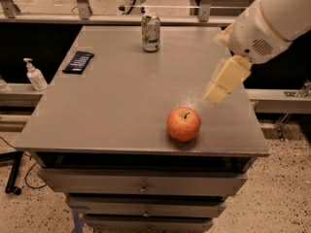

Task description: Move rxbar blueberry near 7up can

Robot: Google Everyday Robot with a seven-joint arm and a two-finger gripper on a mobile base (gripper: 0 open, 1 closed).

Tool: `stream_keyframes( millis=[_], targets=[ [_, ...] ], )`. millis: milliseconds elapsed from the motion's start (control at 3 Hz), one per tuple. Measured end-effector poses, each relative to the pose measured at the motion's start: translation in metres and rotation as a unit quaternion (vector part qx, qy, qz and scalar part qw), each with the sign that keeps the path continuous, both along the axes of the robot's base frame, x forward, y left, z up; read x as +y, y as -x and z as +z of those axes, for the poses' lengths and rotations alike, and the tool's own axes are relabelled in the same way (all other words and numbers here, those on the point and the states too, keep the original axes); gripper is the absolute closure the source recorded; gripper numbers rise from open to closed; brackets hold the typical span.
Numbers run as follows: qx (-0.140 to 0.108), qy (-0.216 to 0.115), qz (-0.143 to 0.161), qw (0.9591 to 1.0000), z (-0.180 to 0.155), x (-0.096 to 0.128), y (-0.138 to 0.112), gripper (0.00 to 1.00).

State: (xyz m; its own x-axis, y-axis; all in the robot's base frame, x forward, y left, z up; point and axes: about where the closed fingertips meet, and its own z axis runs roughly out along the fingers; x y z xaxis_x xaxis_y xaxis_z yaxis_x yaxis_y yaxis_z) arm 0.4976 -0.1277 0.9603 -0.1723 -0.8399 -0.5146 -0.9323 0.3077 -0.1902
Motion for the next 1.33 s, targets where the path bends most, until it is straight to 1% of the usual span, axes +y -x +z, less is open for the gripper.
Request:
stream_keyframes(
  millis=[333,667,1000,1333],
  targets=[
    [0.003,-0.098,0.008,0.9951,-0.007,0.058,-0.016,0.00],
    [-0.006,-0.118,0.007,0.9929,0.001,0.070,-0.021,0.00],
    [-0.005,-0.118,0.008,0.9930,0.000,0.070,-0.020,0.00],
    [-0.009,-0.125,0.014,0.9920,-0.001,0.076,-0.022,0.00]
  ],
)
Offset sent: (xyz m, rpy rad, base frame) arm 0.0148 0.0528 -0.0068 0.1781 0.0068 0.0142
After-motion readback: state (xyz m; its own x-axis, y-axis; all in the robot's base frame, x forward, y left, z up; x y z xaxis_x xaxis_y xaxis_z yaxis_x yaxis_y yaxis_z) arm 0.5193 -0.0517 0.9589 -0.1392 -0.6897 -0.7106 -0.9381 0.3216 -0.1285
